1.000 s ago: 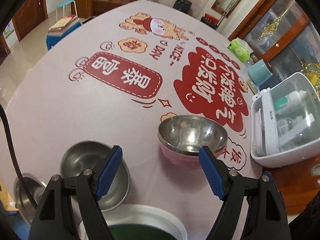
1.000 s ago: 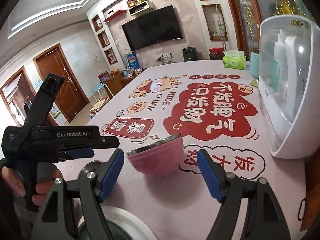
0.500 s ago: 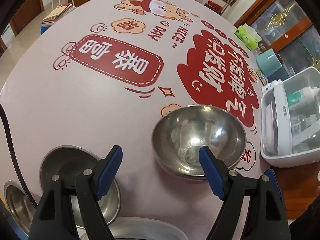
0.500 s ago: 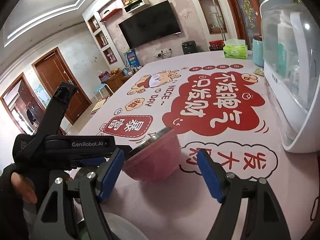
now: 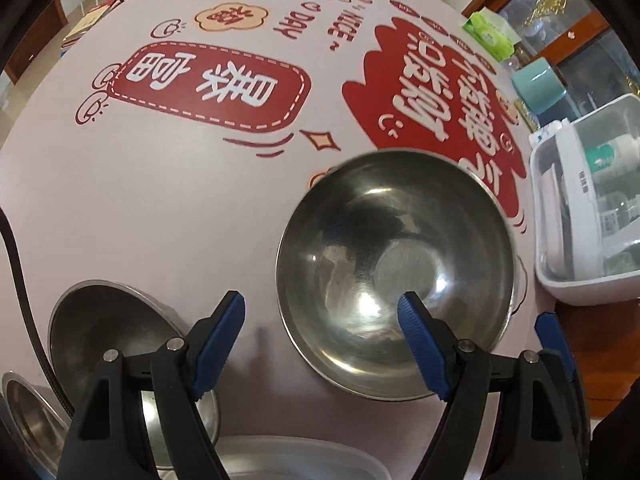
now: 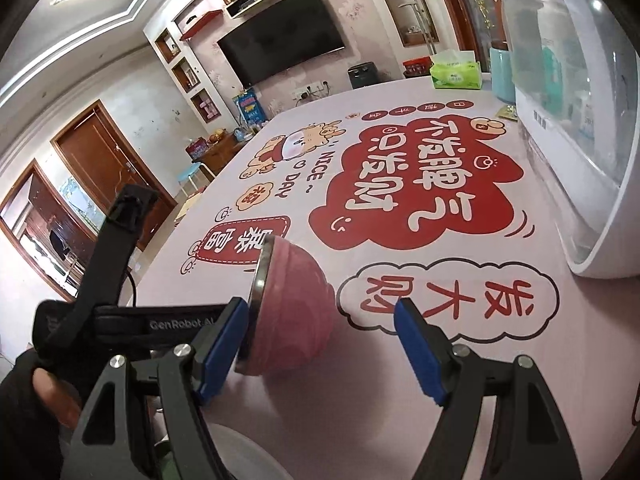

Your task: Organize plates and bowls

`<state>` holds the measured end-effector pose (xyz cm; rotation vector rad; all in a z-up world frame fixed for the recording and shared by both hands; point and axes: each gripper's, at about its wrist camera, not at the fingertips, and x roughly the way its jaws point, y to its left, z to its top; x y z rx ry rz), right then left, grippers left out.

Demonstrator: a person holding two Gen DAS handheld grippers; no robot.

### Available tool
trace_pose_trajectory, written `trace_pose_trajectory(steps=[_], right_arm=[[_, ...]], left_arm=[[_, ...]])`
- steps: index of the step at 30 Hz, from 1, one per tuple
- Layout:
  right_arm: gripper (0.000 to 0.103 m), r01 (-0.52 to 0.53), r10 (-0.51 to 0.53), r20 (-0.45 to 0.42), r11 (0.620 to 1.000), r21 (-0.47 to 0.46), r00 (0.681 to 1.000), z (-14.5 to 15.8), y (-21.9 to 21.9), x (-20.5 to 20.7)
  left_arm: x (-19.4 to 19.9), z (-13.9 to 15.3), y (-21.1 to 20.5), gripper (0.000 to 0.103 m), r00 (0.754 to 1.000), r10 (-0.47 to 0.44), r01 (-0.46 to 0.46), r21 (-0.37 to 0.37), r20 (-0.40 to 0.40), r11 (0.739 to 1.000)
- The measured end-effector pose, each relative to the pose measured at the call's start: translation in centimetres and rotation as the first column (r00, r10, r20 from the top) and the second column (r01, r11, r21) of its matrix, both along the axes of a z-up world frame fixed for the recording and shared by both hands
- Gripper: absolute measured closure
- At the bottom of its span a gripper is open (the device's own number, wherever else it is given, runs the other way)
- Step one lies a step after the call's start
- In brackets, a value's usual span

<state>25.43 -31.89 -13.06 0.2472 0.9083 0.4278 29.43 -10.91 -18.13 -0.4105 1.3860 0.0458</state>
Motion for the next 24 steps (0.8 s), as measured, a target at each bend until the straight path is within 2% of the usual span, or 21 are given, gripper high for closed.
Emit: trace_pose_trajectory(steps=[5, 10, 13, 15, 17, 22, 24], right_arm=[[0.027, -0.007, 0.007, -0.008, 1.000, 0.012, 1.000, -0.2, -0.1, -0.1], [0.027, -0.030, 0.030, -0.019, 0.999, 0.028, 0.999, -0.4, 0.2, -0.1], [0.027, -0.041, 0.041, -0.022, 0.999, 0.031, 0.999, -0.4, 0.5, 0.0], [0.027, -0.046, 0.046, -0.028, 0.999, 0.026, 0.999, -0.5, 0.6, 0.0], [0.028, -0.050, 0.051, -0.035, 0.999, 0.022, 0.998, -0.6, 0.8, 0.1], [0.043, -0.065, 0.066, -0.083, 0.998, 0.014, 0.994, -1.5, 1.2, 0.5], [0.055, -0.072, 0.073, -0.100, 0.997, 0.019, 0.992, -1.9, 1.4, 0.5]], left_arm=[[0.1, -0.4, -0.2, 0.026, 1.000, -0.010, 0.010, 0.004, 0.001, 1.000], [0.3, -0.4, -0.1, 0.036, 1.000, -0.019, 0.018, 0.029, 0.007, 0.999], [0.5, -0.6, 0.1, 0.048, 1.000, -0.016, 0.016, 0.019, 0.007, 1.000], [0.5, -0.8, 0.4, 0.061, 1.000, -0.013, 0.013, 0.018, 0.007, 1.000], [0.6, -1.0, 0.6, 0.066, 1.000, -0.006, 0.006, 0.013, 0.006, 1.000], [0.7, -1.1, 0.9, 0.075, 1.000, -0.002, 0.002, 0.007, 0.012, 1.000], [0.8, -1.1, 1.0, 0.077, 1.000, 0.000, 0.000, -0.003, 0.011, 1.000]])
